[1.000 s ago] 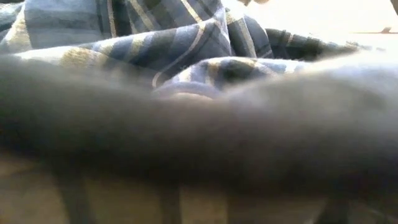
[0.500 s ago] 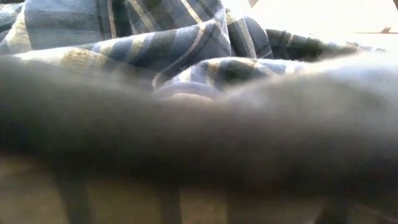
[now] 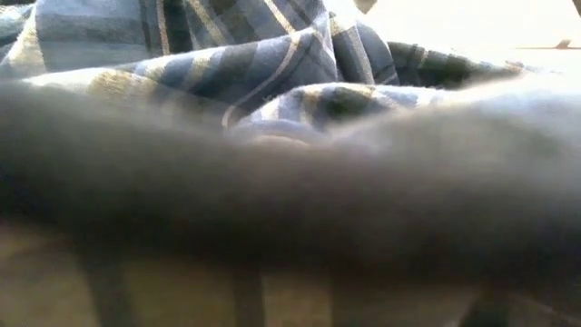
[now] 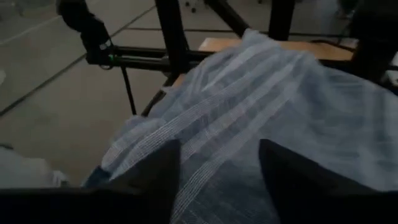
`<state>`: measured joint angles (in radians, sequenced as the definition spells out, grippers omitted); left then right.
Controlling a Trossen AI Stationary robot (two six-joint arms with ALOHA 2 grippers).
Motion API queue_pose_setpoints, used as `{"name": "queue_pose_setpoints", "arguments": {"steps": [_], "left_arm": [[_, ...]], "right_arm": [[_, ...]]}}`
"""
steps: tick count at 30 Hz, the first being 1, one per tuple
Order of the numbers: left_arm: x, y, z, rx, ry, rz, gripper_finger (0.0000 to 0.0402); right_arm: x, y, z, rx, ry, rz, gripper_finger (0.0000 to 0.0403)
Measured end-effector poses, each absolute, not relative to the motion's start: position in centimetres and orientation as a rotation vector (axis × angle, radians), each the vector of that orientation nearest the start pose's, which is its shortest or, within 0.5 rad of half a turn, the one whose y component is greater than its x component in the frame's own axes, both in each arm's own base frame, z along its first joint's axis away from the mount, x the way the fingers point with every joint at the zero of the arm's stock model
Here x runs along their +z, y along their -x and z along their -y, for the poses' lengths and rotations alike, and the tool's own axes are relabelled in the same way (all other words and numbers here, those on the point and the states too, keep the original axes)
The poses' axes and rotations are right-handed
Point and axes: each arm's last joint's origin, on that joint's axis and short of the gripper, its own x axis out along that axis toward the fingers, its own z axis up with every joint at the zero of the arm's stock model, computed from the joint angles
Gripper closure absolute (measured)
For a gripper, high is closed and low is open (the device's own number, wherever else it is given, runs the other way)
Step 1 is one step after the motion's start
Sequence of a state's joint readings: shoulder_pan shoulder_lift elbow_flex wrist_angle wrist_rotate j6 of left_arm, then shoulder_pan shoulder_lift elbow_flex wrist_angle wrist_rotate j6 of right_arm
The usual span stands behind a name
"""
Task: Sort clothes
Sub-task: Put the light blue and white patterned shirt into the white laundry bin
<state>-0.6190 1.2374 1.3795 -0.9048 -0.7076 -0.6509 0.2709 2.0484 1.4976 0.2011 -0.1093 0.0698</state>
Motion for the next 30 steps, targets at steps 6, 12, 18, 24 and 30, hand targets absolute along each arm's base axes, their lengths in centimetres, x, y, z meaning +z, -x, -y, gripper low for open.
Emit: {"name": "queue_pose_setpoints", "arguments": {"steps": [6,12,18,24,30], "left_arm": [[34.6,-17.7,10.2,0.269,0.264,-0.454,0.0401],[31.1,-15.4,8.5,0.263,0.342,-0.351,0.0401],[27.8,-14.6,7.9,0.255,0.422,-0.309,0.0401],[25.9,-14.1,7.7,0.275,0.421,-0.352,0.0401],[26.2,-13.5,7.3,0.302,0.389,-0.322,0.0401]], "right_arm": [[19.6,-46.9,-13.8,0.355,-0.037,-0.304,0.0093],[16.6,-49.3,-13.3,0.249,-0.009,-0.346,0.0103],[18.9,-50.3,-13.1,0.253,0.035,-0.401,0.0294],[25.6,-48.4,-11.9,0.247,0.087,-0.468,0.0385],[33.3,-42.8,-10.4,0.192,0.158,-0.544,0.0395]]}}
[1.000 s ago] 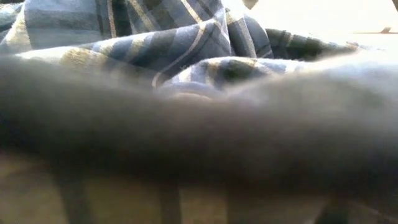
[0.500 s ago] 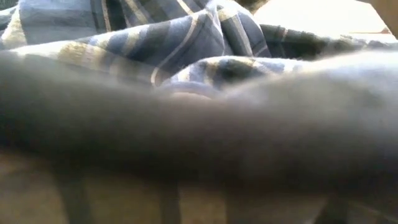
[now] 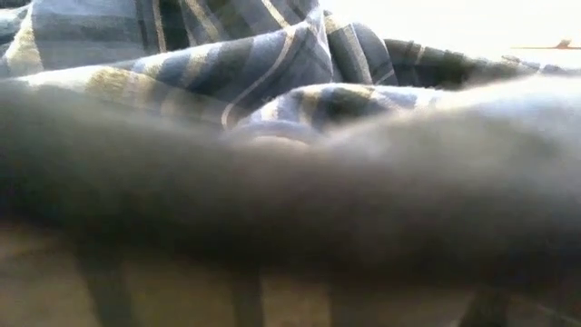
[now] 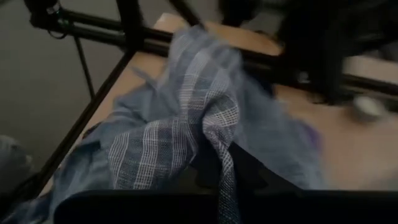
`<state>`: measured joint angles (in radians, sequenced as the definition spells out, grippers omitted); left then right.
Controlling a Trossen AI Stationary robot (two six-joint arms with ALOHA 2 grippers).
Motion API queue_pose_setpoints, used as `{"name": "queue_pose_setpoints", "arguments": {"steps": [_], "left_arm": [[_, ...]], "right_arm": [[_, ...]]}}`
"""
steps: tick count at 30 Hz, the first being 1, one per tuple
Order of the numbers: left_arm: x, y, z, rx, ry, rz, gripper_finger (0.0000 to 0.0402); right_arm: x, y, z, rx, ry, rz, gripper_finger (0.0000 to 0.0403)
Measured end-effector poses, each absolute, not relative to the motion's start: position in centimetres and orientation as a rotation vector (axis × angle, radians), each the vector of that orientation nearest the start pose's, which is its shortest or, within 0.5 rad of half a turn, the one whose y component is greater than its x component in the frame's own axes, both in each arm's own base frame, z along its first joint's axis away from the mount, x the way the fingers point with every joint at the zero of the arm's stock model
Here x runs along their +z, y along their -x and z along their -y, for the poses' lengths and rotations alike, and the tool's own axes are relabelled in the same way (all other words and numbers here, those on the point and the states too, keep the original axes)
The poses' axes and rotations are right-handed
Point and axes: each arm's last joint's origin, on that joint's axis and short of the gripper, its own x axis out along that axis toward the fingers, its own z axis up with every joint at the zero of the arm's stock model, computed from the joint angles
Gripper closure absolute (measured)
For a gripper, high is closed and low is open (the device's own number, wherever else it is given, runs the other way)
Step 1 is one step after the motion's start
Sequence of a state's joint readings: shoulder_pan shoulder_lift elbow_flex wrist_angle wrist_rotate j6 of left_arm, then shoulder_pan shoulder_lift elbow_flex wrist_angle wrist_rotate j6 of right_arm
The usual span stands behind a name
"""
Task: Sort clothes
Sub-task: Put the light blue and white patterned shirt into the white laundry bin
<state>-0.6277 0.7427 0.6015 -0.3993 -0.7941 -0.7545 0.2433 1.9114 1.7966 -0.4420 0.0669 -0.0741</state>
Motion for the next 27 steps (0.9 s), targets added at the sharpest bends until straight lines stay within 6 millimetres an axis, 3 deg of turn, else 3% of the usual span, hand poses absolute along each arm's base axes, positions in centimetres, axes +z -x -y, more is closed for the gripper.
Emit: {"name": "queue_pose_setpoints", "arguments": {"steps": [7,15,21,27], "left_arm": [[26.2,-13.6,7.3,0.302,0.373,-0.32,0.0401],[25.9,-14.3,7.8,0.305,0.369,-0.323,0.0401],[25.4,-14.7,8.1,0.31,0.347,-0.341,0.0401],[25.2,-15.0,8.3,0.314,0.315,-0.348,0.0401]], "right_arm": [[42.5,-34.9,-8.4,-0.024,0.239,-0.404,0.0398],[50.1,-29.0,-2.6,-0.364,0.271,-0.094,0.0399],[53.7,-27.4,2.8,-0.527,0.244,0.2,0.0399],[53.6,-29.6,7.4,-0.476,0.304,0.37,0.0399]]}}
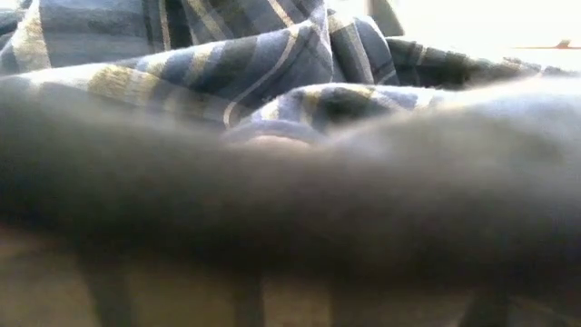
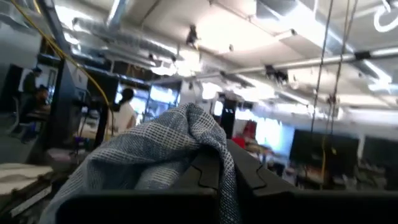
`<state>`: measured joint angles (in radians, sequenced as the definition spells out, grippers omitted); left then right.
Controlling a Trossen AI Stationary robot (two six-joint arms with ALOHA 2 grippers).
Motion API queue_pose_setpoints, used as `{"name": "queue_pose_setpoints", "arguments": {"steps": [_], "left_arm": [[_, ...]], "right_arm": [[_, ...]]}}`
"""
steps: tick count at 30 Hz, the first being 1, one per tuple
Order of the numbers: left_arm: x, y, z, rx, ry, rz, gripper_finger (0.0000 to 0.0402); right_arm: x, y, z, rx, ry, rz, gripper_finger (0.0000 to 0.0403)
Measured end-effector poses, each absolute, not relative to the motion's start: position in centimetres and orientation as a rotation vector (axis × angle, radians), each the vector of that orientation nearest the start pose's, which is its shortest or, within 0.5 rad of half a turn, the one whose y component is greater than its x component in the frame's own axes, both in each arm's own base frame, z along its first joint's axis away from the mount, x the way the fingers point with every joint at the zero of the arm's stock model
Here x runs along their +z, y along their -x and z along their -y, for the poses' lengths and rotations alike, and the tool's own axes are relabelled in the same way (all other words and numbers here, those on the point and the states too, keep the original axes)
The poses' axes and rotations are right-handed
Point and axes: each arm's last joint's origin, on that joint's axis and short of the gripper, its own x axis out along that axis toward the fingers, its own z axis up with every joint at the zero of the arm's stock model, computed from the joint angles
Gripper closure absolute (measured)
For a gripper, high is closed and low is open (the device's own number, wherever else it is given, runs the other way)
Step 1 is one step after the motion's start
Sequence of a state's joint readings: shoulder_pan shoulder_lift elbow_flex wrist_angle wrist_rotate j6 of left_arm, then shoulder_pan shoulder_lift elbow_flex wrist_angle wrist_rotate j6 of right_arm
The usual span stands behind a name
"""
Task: Sort clothes
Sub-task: Put the light blue and white patterned shirt into the white laundry bin
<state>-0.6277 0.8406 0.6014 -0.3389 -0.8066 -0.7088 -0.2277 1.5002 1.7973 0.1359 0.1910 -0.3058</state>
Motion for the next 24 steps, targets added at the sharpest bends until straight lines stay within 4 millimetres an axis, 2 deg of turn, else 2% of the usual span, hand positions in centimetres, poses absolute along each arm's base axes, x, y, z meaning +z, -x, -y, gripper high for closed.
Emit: {"name": "queue_pose_setpoints", "arguments": {"steps": [3,7,12,15,19,24], "left_arm": [[25.2,-15.0,8.3,0.315,0.31,-0.353,0.0401],[25.0,-15.2,8.4,0.317,0.301,-0.362,0.0401],[24.7,-15.5,8.7,0.319,0.295,-0.369,0.0401],[24.7,-15.8,8.9,0.323,0.302,-0.354,0.0401],[24.4,-16.2,9.1,0.328,0.294,-0.359,0.0401],[23.8,-16.7,9.2,0.339,0.253,-0.391,0.0401]], "right_arm": [[52.7,-31.2,9.5,-0.483,0.329,0.395,0.0399],[50.6,-33.3,12.2,-0.443,0.317,0.347,0.0399],[46.9,-34.9,14.7,-0.413,0.234,0.097,0.0398],[44.5,-34.9,15.4,-0.403,0.154,-0.123,0.0398],[41.4,-34.6,15.3,-0.381,0.057,-0.418,0.0393],[39.3,-33.5,14.7,-0.34,0.034,-0.669,0.036]]}}
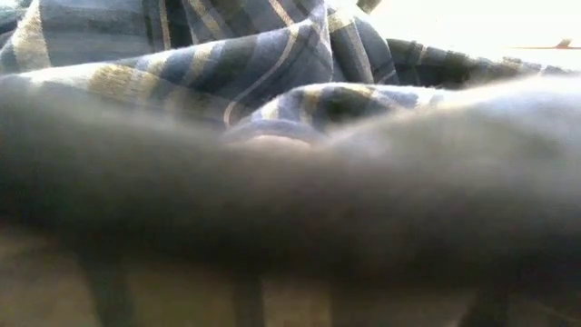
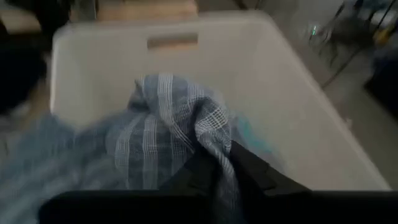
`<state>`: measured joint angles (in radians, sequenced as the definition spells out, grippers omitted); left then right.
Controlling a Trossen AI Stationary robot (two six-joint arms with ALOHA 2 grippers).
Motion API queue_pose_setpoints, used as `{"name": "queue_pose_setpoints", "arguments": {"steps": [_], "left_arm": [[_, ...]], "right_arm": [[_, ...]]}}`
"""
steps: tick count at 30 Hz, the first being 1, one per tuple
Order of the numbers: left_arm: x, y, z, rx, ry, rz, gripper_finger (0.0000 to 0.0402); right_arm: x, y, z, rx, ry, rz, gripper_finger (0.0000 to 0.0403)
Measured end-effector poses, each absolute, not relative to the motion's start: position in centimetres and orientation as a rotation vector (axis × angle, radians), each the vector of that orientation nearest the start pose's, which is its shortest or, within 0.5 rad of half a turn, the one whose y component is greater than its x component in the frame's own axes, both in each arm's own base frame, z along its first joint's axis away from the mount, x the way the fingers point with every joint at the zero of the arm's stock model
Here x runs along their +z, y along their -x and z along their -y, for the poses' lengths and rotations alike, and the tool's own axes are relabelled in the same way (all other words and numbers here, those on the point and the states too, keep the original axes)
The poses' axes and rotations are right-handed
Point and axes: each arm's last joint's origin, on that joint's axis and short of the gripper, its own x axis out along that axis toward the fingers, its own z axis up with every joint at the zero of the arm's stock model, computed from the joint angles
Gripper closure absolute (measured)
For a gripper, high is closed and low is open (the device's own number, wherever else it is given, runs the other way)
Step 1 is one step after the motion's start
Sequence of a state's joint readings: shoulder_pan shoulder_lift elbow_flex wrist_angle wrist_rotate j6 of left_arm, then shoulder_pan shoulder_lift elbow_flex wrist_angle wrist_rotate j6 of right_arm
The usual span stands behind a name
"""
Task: Sort clothes
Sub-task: Put the light blue and white patterned shirt into the white laundry bin
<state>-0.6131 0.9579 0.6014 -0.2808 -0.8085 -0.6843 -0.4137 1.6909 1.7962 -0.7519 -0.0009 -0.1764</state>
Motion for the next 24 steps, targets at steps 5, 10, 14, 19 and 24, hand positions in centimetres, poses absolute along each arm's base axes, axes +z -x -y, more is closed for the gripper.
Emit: {"name": "queue_pose_setpoints", "arguments": {"steps": [5,10,14,19,24], "left_arm": [[23.3,-18.0,8.1,0.356,0.257,-0.429,0.0401],[23.2,-19.2,6.7,0.304,0.234,-0.476,0.0401],[23.1,-19.7,5.6,0.297,0.201,-0.5,0.0401],[23.1,-20.0,4.8,0.253,0.195,-0.531,0.0401],[23.0,-20.0,4.7,0.194,0.18,-0.557,0.0401]], "right_arm": [[38.6,-33.0,14.5,-0.341,-0.007,-0.752,0.0299],[38.5,-32.0,13.8,-0.323,-0.028,-0.839,0.0236],[39.6,-29.9,12.1,-0.311,-0.07,-0.89,0.0201],[41.7,-26.4,8.1,-0.31,-0.211,-0.928,0.0184],[42.2,-23.9,2.4,-0.312,-0.285,-0.934,0.0186]]}}
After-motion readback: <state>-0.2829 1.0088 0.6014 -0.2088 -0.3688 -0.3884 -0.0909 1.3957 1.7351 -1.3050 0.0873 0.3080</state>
